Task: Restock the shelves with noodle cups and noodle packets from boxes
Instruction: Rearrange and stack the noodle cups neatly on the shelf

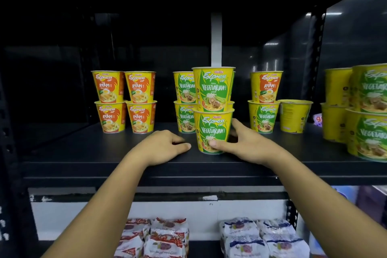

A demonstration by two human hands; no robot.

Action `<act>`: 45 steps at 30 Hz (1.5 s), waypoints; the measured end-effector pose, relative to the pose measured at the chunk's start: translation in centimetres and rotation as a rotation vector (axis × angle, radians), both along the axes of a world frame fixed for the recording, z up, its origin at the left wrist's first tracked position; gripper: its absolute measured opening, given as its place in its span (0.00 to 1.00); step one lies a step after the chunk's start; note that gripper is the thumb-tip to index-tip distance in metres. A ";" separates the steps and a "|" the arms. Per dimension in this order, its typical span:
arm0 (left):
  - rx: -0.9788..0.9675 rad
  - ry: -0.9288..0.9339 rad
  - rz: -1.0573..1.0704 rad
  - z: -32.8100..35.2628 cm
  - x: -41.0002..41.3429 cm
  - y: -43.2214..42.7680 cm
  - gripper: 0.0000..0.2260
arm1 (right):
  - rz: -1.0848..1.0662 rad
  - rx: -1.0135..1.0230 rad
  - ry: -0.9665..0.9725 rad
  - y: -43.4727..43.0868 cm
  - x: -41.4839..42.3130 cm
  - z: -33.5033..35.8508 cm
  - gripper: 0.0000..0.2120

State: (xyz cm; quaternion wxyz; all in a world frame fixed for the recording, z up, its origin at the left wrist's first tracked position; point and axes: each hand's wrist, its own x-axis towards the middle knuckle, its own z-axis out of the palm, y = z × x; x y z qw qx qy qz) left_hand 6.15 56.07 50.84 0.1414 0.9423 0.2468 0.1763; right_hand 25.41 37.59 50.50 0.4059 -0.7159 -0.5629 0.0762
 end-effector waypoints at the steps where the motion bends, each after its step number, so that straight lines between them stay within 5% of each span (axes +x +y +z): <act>1: 0.003 -0.026 0.007 0.0 -0.1 0.0 0.22 | -0.008 0.003 -0.001 0.1 0.1 0.0 0.40; 14: 0.060 -0.108 0.019 0.0 -0.4 -0.7 0.18 | -0.036 0.020 -0.039 0.0 0.1 -0.3 0.37; 17: 0.017 -0.283 0.001 0.7 -0.5 -0.9 0.16 | -0.036 0.020 -0.040 -0.1 -0.1 -0.1 0.35; 21: -0.304 -0.631 -0.077 3.2 0.2 -1.7 0.16 | -0.024 0.029 -0.044 -0.2 0.0 -0.2 0.36; 23: -0.423 -0.715 -0.138 5.0 1.2 -2.4 0.23 | -0.026 0.033 -0.049 -0.2 0.1 -0.2 0.36; 26: -0.433 -0.694 -0.191 7.3 2.8 -3.5 0.38 | -0.030 0.031 -0.056 -0.3 0.1 -0.1 0.35; 32: -0.383 -0.622 -0.231 8.3 5.1 -4.6 0.31 | -0.027 0.027 -0.051 -0.3 0.1 0.0 0.36; 45: -0.416 -0.780 -0.227 9.1 4.7 -5.4 0.30 | -0.025 0.017 -0.054 -0.1 0.5 -0.2 0.38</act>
